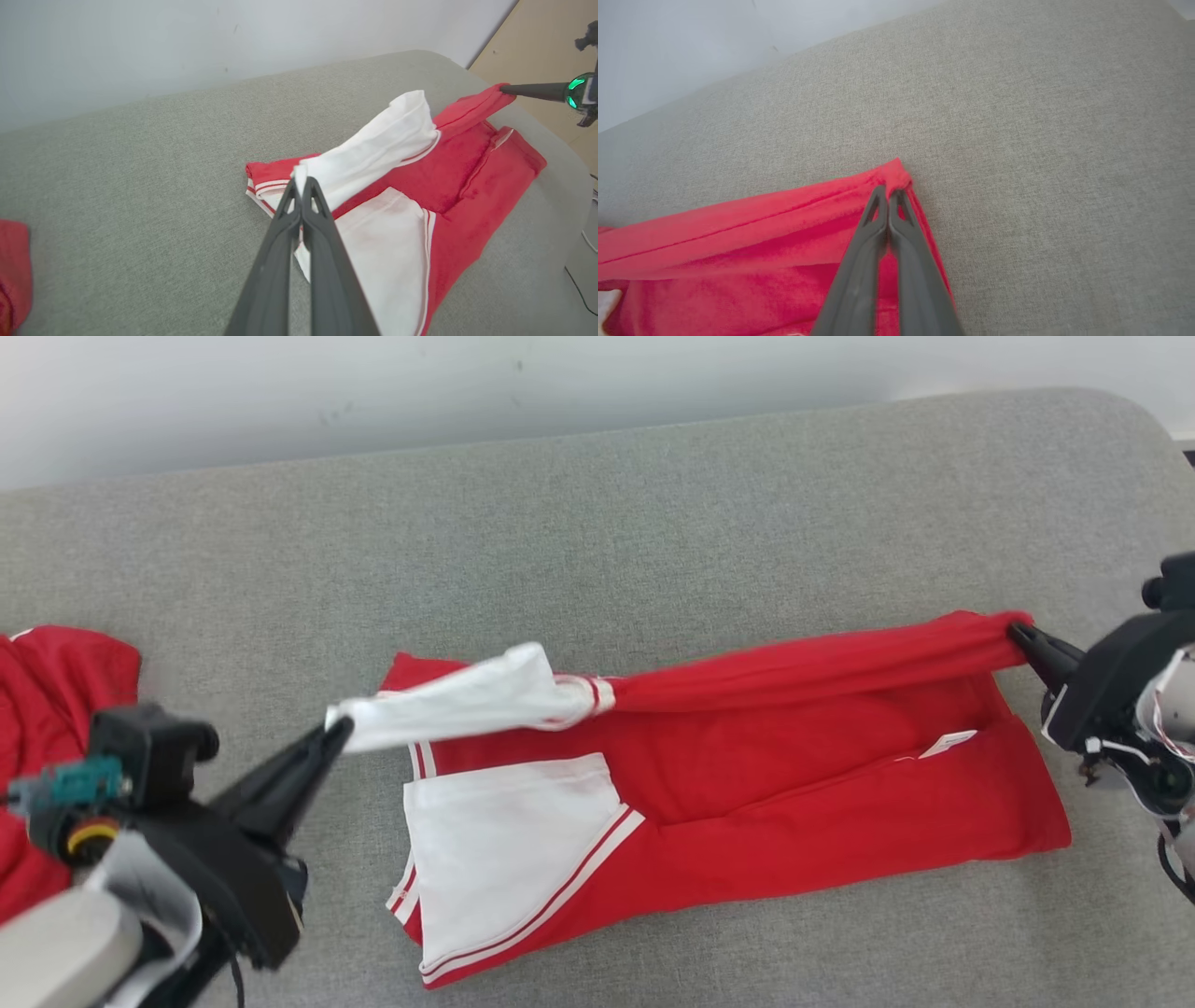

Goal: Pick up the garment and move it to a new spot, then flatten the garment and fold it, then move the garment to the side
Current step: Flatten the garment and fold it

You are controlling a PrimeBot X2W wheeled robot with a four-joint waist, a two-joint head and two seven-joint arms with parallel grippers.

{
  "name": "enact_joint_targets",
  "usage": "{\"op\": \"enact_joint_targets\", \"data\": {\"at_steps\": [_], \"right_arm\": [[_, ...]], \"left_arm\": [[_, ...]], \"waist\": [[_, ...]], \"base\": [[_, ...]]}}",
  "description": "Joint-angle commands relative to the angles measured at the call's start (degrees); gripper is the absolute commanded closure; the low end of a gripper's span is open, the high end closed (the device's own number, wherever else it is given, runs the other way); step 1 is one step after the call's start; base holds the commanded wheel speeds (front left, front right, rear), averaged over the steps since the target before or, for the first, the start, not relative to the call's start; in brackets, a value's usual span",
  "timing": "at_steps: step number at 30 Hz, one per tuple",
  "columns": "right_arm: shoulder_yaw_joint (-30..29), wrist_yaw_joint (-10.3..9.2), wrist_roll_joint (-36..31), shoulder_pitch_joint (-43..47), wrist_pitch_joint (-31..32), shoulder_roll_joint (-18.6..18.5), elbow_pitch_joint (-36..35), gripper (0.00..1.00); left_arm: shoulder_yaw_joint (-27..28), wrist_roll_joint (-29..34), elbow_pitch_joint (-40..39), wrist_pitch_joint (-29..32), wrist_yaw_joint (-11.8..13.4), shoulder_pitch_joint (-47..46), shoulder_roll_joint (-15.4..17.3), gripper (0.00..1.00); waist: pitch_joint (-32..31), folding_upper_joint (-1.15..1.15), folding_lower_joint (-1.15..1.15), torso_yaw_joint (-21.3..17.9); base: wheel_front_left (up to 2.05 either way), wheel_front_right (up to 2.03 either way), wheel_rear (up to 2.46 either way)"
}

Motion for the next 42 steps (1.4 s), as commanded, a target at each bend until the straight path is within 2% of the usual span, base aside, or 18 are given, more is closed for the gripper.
{"op": "enact_joint_targets", "data": {"at_steps": [1, 6, 11, 21, 22, 23, 24, 25, 26, 29, 36, 42], "right_arm": [[0.07, -0.04, 0.50, 0.93, -0.38, -0.54, -0.28, 1.00], [-0.35, -0.04, 2.28, 4.54, -1.57, -2.60, -2.29, 1.00], [-0.51, -0.04, 3.16, 7.72, -2.58, -3.44, -3.50, 1.00], [-0.43, -0.04, 2.95, 10.59, -3.31, -1.62, -2.24, 1.00], [-0.43, -0.04, 2.88, 10.87, -3.31, -1.38, -1.75, 0.68], [-0.42, -0.04, 2.77, 10.85, -3.26, -1.29, -1.46, 0.18], [-0.59, -0.04, 2.60, 10.89, -3.64, -1.31, -1.11, 0.00], [-0.78, -0.04, 2.68, 11.05, -3.90, -1.22, -0.89, 0.00], [-0.90, -0.04, 2.76, 11.25, -4.12, -1.25, -0.71, 0.00], [-1.38, -0.04, 2.37, 11.53, -5.65, -1.77, -0.69, 0.00], [-2.00, -0.04, -1.25, 12.25, -12.94, -2.40, -2.66, 0.00], [-1.79, -0.04, -5.12, 14.08, -20.49, -0.87, -4.26, 0.00]], "left_arm": [[0.11, -0.78, -0.43, -0.49, 0.44, 1.09, 0.59, 1.00], [0.36, -2.03, -4.53, -3.51, 3.55, 6.10, 2.12, 1.00], [0.29, -3.43, -5.84, -6.70, 4.54, 10.04, 2.32, 1.00], [-2.89, -2.65, -0.30, -10.35, 4.34, 15.13, -2.19, 1.00], [-3.60, -2.04, 1.06, -10.56, 4.50, 15.62, -3.07, 0.80], [-3.82, -2.06, 1.67, -10.56, 4.65, 15.79, -3.46, 0.68], [-4.02, -2.07, 2.23, -10.58, 4.80, 15.89, -3.81, 0.55], [-4.08, -2.20, 2.57, -10.64, 5.02, 16.05, -4.18, 0.07], [-3.96, -2.62, 2.91, -10.83, 5.24, 16.43, -4.50, 0.00], [-3.27, -3.20, 2.87, -11.36, 6.19, 17.17, -4.64, 0.00], [1.64, -4.00, 1.11, -14.15, 10.19, 19.73, -3.98, 0.00], [9.08, -1.10, 0.72, -14.95, 12.87, 24.14, -7.26, 0.00]], "waist": [[-0.13, 0.01, 0.01, 0.11], [-0.64, 0.01, 0.01, 0.13], [-0.54, 0.01, 0.01, -0.05], [-0.39, 0.01, 0.01, -0.73], [-0.72, 0.01, 0.01, -0.64], [-0.93, 0.01, 0.01, -0.60], [-1.22, 0.01, 0.01, -0.52], [-1.50, 0.01, 0.01, -0.48], [-1.89, 0.01, 0.01, -0.42], [-3.30, 0.01, 0.01, -0.22], [-6.78, 0.01, 0.01, -0.05], [-8.58, 0.01, 0.01, -0.25]], "base": [[0.00, 0.00, 0.00], [0.00, 0.00, 0.00], [0.00, 0.00, 0.00], [0.00, 0.00, 0.00], [0.00, 0.00, 0.00], [0.00, 0.00, 0.00], [0.00, 0.00, 0.00], [0.00, 0.00, 0.00], [0.00, 0.00, 0.00], [0.00, 0.00, 0.00], [0.00, 0.00, 0.00], [0.00, 0.00, 0.00]]}}
